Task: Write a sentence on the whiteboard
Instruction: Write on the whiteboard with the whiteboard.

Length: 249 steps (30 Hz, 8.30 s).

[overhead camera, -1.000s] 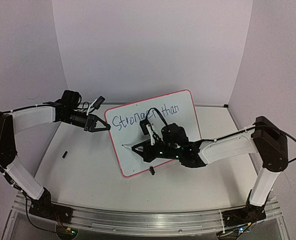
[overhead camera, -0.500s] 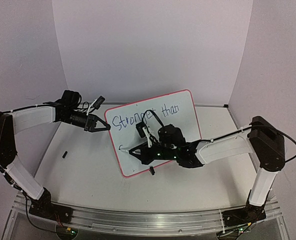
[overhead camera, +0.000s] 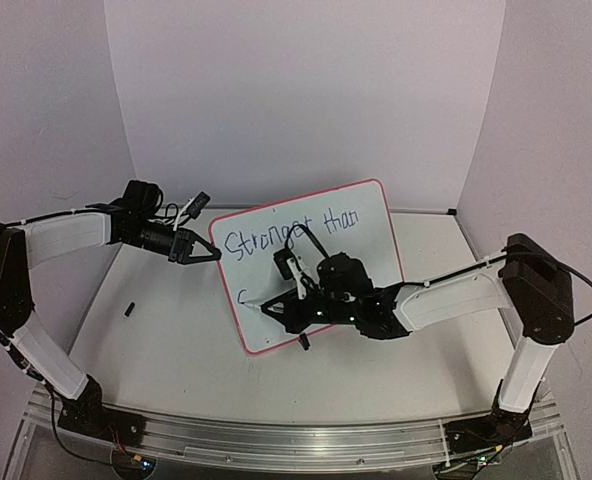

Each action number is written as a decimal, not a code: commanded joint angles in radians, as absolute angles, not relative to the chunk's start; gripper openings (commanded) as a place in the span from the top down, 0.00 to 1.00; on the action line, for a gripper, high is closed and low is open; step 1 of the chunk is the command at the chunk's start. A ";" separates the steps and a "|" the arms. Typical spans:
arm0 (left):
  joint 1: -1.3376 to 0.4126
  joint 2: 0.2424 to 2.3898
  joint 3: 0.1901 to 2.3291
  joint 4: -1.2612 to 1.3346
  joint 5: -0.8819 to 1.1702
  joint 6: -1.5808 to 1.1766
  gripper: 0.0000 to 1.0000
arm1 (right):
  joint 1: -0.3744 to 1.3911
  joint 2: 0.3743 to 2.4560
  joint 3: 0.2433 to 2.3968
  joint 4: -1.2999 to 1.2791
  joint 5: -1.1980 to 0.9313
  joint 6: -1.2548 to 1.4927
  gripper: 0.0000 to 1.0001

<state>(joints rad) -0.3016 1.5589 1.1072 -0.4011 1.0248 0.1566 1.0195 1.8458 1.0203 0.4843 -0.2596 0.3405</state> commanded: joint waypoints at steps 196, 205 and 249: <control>-0.357 1.565 1.151 -0.416 0.962 0.233 1.00 | 0.911 1.692 0.915 0.402 -0.279 0.325 1.00; -0.356 1.563 1.151 -0.416 0.962 0.233 1.00 | 0.911 1.668 0.954 0.402 -0.209 0.308 1.00; -0.356 1.568 1.153 -0.414 0.964 0.232 1.00 | 0.910 1.593 0.963 0.351 -0.179 0.308 1.00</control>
